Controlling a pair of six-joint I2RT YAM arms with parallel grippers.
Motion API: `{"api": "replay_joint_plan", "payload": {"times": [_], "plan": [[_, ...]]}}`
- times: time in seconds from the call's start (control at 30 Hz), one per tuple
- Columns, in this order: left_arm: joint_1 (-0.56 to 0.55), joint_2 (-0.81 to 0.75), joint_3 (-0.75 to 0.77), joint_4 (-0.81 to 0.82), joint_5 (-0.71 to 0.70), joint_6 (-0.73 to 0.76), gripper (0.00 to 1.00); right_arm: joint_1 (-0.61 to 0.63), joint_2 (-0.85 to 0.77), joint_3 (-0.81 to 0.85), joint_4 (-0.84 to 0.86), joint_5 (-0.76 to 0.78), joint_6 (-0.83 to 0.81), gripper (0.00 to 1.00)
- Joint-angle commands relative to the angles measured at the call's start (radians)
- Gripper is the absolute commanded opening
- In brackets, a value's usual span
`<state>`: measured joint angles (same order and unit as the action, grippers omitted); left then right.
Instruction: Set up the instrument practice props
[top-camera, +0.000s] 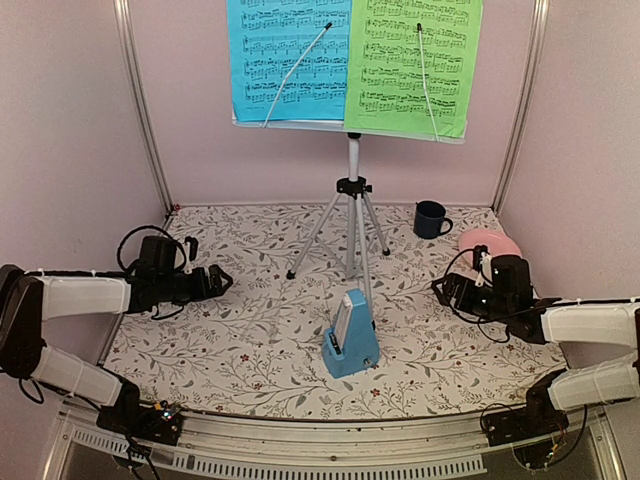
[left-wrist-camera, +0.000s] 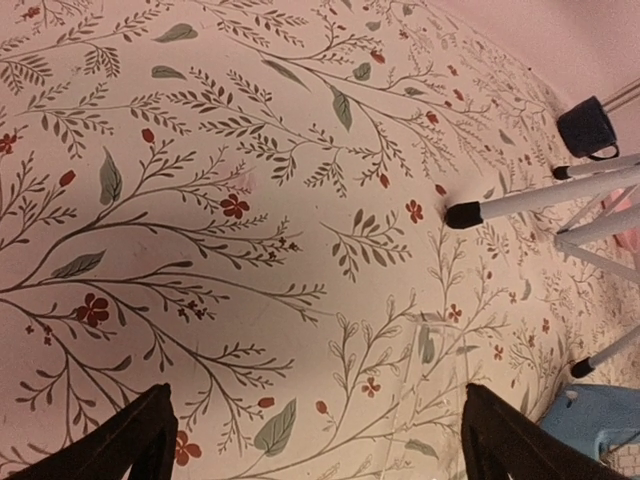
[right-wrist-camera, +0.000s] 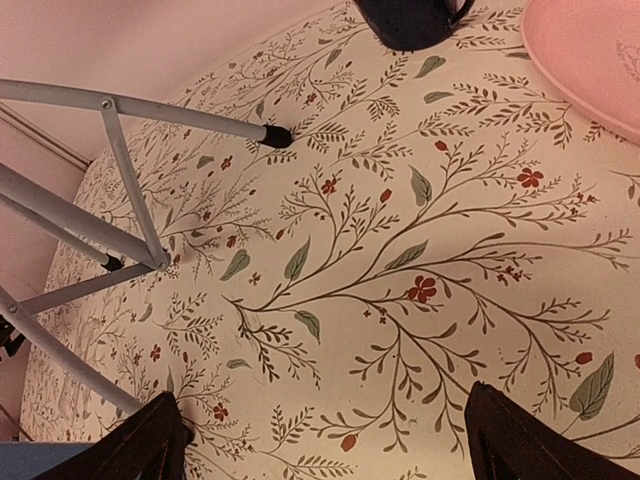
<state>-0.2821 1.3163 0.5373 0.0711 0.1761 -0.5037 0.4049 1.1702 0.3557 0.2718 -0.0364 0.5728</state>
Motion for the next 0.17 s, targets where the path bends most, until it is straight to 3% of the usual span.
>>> {"api": "replay_joint_plan", "payload": {"times": [0.0, 0.13], "plan": [[-0.001, -0.006, -0.004, 0.029, 0.01, -0.006, 0.99, -0.005, -0.02, -0.007, 0.039, -0.001, 0.006, 0.99], [-0.002, -0.029, 0.001, 0.023, 0.01, -0.006, 0.99, -0.004, -0.063, -0.024, 0.059, -0.002, 0.012, 0.99]]}}
